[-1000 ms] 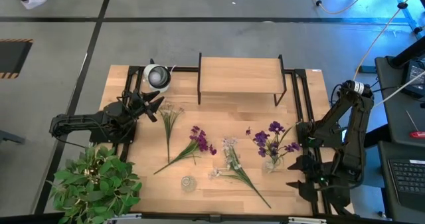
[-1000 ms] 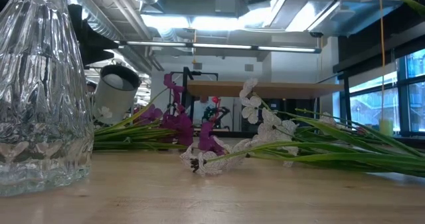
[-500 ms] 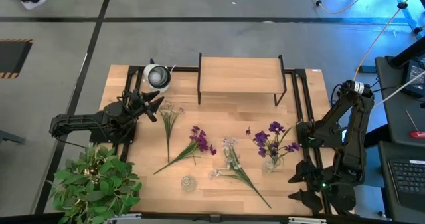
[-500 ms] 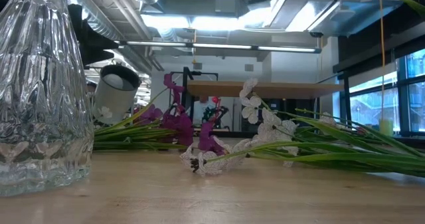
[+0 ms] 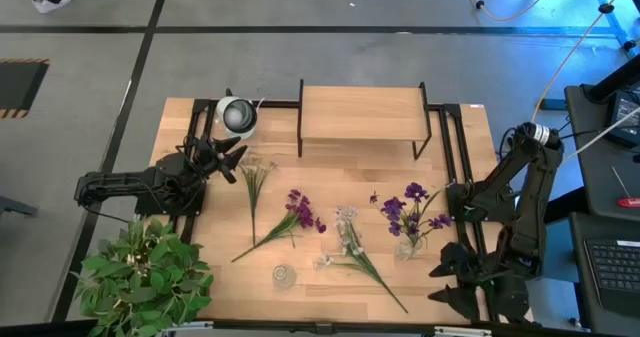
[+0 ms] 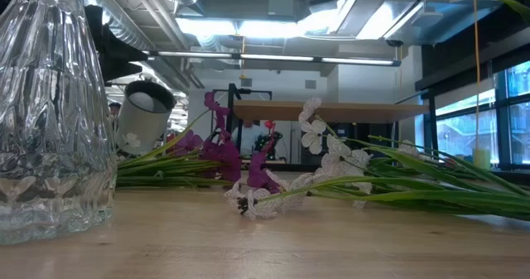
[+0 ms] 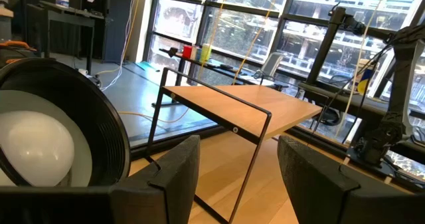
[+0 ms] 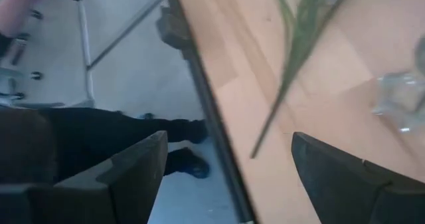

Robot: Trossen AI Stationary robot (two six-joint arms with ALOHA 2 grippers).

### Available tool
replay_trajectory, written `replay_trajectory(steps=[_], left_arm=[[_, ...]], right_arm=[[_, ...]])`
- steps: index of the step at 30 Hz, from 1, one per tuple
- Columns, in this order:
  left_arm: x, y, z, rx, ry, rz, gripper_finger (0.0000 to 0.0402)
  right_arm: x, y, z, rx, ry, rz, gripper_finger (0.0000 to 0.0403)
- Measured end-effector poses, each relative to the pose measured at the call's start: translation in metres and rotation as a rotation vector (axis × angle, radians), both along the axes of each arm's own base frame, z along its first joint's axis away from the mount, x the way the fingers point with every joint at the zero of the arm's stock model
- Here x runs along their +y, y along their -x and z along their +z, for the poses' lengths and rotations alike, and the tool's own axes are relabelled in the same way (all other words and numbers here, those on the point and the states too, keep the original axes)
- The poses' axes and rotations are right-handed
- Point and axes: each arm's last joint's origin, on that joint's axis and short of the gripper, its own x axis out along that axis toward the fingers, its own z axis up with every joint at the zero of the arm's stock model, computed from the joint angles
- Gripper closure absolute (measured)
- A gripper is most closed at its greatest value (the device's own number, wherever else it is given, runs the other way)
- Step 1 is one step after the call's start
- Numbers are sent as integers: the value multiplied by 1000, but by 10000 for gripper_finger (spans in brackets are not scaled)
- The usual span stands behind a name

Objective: Pick and place flowers into a vace then onto a shelf
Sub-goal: Put the bottom white flowers into the right transparent vase

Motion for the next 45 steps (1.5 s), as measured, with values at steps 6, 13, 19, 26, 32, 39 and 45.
replay_trajectory(steps=[6,13,19,26,32,39,45], left_arm=[[0,0,0,-1,0,0,206],[0,0,0,-2,1,0,206],[0,0,0,-2,2,0,206],[0,0,0,-4,1,0,206],[0,0,0,-3,0,-1,206],[0,0,0,-3,0,-1,206],[0,0,0,-2,0,-3,206]], right_arm=[[-6,-11,-11,56,32,-127,81],[-11,2,-18,88,164,-115,81],[-17,26,-23,119,223,-161,81],[-9,29,-38,110,221,-170,81],[6,23,-49,100,214,-134,81],[27,0,-65,57,201,-72,81],[36,-31,-84,62,259,16,81]])
